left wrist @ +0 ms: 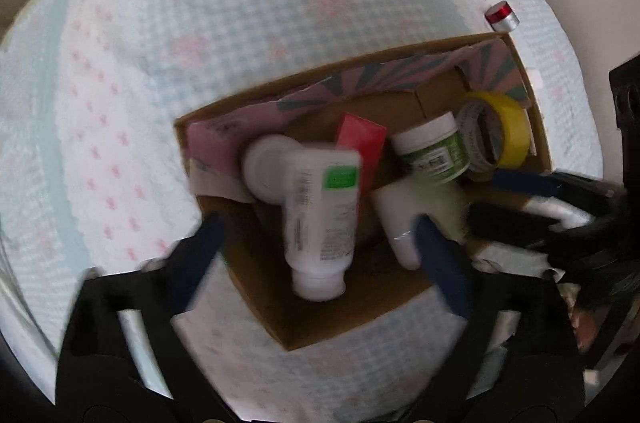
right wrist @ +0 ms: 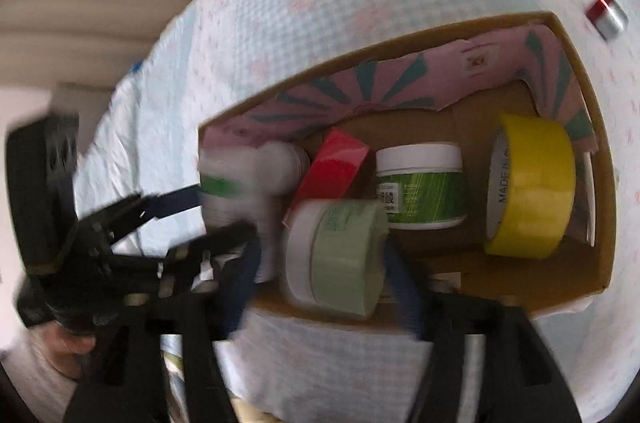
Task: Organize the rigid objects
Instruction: 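Release the white bottle and pale green jar into the cardboard box, then move both tools toward the red-and-silver jar and white earbud case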
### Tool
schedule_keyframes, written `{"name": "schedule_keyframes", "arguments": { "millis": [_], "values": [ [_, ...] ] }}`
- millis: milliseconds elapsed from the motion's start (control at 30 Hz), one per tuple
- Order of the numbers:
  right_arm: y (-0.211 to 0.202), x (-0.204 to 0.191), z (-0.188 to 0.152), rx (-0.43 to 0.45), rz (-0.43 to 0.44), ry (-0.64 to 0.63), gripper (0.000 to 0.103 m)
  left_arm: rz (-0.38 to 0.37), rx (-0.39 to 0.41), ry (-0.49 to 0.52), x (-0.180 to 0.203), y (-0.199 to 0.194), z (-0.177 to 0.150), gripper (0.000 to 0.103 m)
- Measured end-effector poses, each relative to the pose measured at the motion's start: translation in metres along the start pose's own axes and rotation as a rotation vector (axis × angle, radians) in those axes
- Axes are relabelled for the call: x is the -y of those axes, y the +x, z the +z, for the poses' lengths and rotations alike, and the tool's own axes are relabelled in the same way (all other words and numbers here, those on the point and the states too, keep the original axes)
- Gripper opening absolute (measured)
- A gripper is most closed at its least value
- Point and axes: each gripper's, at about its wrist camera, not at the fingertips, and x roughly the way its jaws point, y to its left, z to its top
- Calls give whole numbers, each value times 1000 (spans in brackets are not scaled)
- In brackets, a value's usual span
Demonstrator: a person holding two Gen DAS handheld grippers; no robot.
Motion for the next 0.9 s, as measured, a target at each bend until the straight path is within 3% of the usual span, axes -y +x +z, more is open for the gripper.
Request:
{"name": "schedule_keyframes", "arguments": {
  "millis": [33, 67, 267, 533, 900],
  "values": [
    [-4, 4, 1, 12, 4, 11, 101, -17, 9, -5, -1, -4, -2, 103],
    [-8, 8, 1, 23, 6, 21, 102, -20, 10, -14, -4, -6, -3, 103],
    [-20, 14, -3, 28, -51, 2, 102, 0, 6, -43, -8, -8, -15, 103],
    [-36, 3, -12, 64, -52, -20, 102, 23, 43, -83, -4, -31, -32, 103],
    [-89, -43, -47, 155, -71, -133, 102, 64, 174, -125, 8, -102, -78, 103]
  ]
}}
